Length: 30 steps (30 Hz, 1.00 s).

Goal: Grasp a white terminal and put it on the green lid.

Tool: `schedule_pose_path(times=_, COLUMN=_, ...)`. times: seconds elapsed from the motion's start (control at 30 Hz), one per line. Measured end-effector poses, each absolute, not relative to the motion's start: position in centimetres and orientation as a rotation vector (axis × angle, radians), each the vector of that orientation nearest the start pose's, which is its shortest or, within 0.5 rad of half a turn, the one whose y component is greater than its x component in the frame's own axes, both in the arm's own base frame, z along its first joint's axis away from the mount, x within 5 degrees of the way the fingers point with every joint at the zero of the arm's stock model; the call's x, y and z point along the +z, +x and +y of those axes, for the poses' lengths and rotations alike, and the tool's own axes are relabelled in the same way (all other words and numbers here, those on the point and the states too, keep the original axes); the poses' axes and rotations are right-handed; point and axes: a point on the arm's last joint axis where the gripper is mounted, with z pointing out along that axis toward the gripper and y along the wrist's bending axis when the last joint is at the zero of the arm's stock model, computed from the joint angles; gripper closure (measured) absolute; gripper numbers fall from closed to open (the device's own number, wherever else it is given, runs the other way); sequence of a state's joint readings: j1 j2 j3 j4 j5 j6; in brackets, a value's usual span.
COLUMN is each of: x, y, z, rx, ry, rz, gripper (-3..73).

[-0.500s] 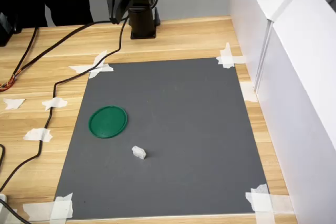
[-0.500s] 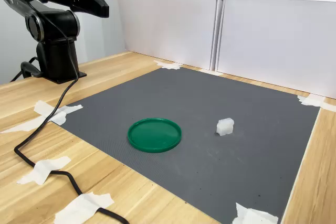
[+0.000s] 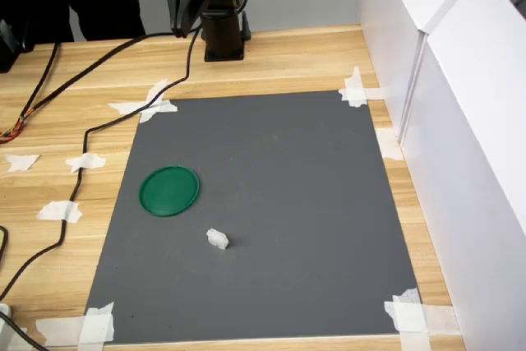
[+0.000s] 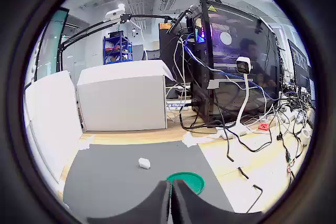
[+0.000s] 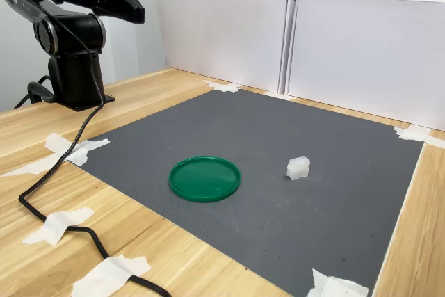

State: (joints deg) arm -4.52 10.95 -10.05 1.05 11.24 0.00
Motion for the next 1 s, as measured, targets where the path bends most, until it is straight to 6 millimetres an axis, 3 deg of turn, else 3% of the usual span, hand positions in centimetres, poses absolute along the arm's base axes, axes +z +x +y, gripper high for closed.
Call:
schedule_pose_path(times=0.77, x=24.21, y=6.90, z=-0.51, rx=-0.042, ry=0.080, rz=1.704, gripper=71.1)
schedule_pose_path(times=1.0, x=24.36, y=7.81, z=-0.57, rx=-0.048, ry=0.073, rz=1.807, gripper=71.1)
